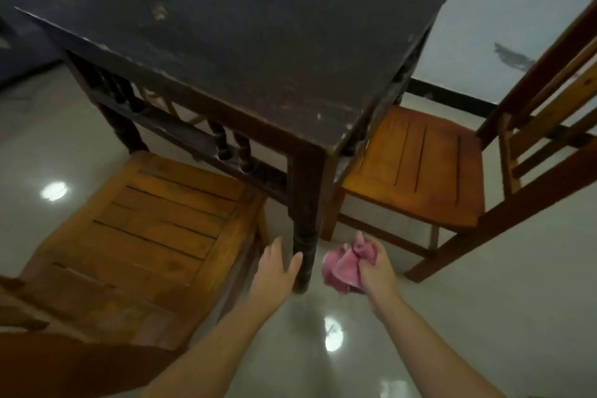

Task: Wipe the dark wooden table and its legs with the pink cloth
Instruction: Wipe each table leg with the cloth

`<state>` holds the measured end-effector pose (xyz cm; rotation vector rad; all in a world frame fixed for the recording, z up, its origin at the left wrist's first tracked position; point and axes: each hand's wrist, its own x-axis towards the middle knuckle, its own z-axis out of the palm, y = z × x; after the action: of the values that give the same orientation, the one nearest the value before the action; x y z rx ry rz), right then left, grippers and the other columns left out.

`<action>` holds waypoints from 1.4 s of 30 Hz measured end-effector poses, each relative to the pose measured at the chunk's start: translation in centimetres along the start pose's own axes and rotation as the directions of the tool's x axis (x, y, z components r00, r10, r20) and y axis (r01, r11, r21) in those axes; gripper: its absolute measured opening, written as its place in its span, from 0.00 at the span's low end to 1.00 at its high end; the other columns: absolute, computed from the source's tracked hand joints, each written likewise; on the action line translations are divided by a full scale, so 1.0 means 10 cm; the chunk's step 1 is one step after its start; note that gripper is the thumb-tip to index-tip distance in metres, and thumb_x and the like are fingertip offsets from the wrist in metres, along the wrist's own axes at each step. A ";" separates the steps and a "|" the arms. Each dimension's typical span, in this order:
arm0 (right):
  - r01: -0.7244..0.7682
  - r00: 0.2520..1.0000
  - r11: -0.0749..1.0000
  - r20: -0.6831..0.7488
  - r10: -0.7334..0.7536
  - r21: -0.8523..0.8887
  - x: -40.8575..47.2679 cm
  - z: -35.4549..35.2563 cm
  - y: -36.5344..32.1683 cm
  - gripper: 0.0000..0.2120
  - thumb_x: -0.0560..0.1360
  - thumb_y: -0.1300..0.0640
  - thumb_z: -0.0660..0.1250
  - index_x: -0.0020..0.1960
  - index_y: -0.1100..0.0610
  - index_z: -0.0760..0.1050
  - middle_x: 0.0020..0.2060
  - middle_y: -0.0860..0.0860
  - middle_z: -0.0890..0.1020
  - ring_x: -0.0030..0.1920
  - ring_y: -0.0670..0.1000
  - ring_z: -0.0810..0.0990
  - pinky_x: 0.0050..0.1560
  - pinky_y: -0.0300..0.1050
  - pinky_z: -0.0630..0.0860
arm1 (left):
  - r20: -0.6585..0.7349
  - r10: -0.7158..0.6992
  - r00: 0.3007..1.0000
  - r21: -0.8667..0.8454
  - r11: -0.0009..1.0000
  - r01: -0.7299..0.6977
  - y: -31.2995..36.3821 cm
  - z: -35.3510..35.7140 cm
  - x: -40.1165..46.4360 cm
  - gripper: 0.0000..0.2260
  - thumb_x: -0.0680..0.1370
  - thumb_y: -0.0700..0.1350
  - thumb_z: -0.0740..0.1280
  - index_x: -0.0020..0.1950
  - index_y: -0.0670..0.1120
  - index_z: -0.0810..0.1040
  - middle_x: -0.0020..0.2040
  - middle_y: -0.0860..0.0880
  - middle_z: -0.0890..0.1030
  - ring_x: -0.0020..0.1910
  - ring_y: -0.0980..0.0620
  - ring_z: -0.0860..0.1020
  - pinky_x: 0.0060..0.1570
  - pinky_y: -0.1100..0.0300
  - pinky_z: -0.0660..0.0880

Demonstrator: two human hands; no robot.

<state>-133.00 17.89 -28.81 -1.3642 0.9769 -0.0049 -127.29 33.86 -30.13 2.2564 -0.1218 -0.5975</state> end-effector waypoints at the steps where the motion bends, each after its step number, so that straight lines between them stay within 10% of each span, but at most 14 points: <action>1: 0.054 0.999 0.999 -0.005 -0.054 -0.008 0.20 0.10 0.11 0.13 0.80 0.55 0.60 0.64 0.47 0.67 0.52 0.51 0.77 0.47 0.57 0.80 0.38 0.54 0.81 | -0.038 0.044 0.998 -0.023 0.999 -0.045 -0.08 0.08 0.19 0.29 0.78 0.56 0.59 0.75 0.48 0.53 0.74 0.46 0.59 0.72 0.48 0.61 0.68 0.50 0.61; 8: 0.536 0.816 0.833 0.168 -0.553 0.141 1.16 0.75 0.99 0.26 0.79 0.65 0.58 0.63 0.34 0.70 0.68 0.46 0.72 0.67 0.47 0.73 0.64 0.48 0.74 | -0.166 0.417 0.894 -0.323 0.834 -0.449 -0.33 0.56 1.05 0.24 0.69 0.51 0.71 0.61 0.63 0.64 0.61 0.59 0.72 0.59 0.65 0.70 0.61 0.59 0.69; 12: 0.448 0.763 0.784 0.273 -0.586 0.430 1.36 0.75 1.23 0.17 0.72 0.36 0.59 0.58 0.38 0.75 0.59 0.39 0.79 0.63 0.42 0.76 0.66 0.48 0.70 | -0.265 0.527 0.807 -0.395 0.704 -0.590 -0.42 0.71 1.26 0.23 0.70 0.47 0.71 0.59 0.60 0.65 0.49 0.65 0.74 0.47 0.72 0.74 0.45 0.73 0.70; 18: 0.540 0.704 0.726 0.243 -0.667 0.426 1.64 0.90 1.19 0.25 0.77 0.40 0.57 0.72 0.45 0.65 0.69 0.43 0.72 0.69 0.42 0.69 0.70 0.47 0.66 | -0.296 0.572 0.765 -0.418 0.642 -0.642 -0.45 0.75 1.37 0.22 0.70 0.47 0.72 0.55 0.64 0.64 0.49 0.65 0.75 0.49 0.73 0.73 0.45 0.76 0.71; 29: 0.373 0.905 0.913 0.155 -0.397 0.163 2.07 0.96 2.06 0.16 0.82 0.46 0.48 0.66 0.41 0.68 0.38 0.43 0.73 0.36 0.40 0.72 0.42 0.38 0.69 | -0.275 0.649 0.710 -0.428 0.578 -0.694 -0.48 0.75 1.44 0.22 0.72 0.45 0.70 0.61 0.56 0.64 0.53 0.60 0.75 0.51 0.66 0.75 0.46 0.71 0.74; 32: 0.650 0.737 0.721 0.030 -0.675 0.240 1.80 0.97 1.43 0.11 0.82 0.48 0.51 0.55 0.41 0.72 0.34 0.47 0.78 0.28 0.42 0.75 0.28 0.36 0.72 | -0.295 0.657 0.694 -0.429 0.558 -0.711 -0.50 0.77 1.45 0.23 0.72 0.45 0.70 0.62 0.53 0.64 0.54 0.56 0.76 0.54 0.63 0.76 0.51 0.68 0.74; 35: 0.760 0.592 0.542 -0.038 -0.805 0.360 1.72 1.01 1.09 0.11 0.82 0.50 0.51 0.57 0.38 0.70 0.49 0.39 0.80 0.48 0.37 0.80 0.47 0.35 0.77 | -0.324 0.657 0.681 -0.427 0.541 -0.725 -0.50 0.80 1.46 0.23 0.71 0.45 0.70 0.63 0.50 0.65 0.55 0.52 0.77 0.56 0.59 0.77 0.57 0.61 0.74; 42: 0.381 0.899 0.912 0.170 -0.404 0.152 2.43 0.96 2.30 0.14 0.80 0.43 0.53 0.60 0.42 0.74 0.55 0.44 0.82 0.59 0.47 0.78 0.64 0.50 0.72 | -0.300 0.664 0.685 -0.433 0.545 -0.718 -0.50 0.79 1.48 0.21 0.72 0.43 0.69 0.59 0.56 0.64 0.52 0.57 0.76 0.50 0.66 0.76 0.45 0.72 0.73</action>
<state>-124.26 18.98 -62.43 -1.4055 0.5132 -0.2247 -118.27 27.96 -43.98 1.4987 -0.6943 -0.0470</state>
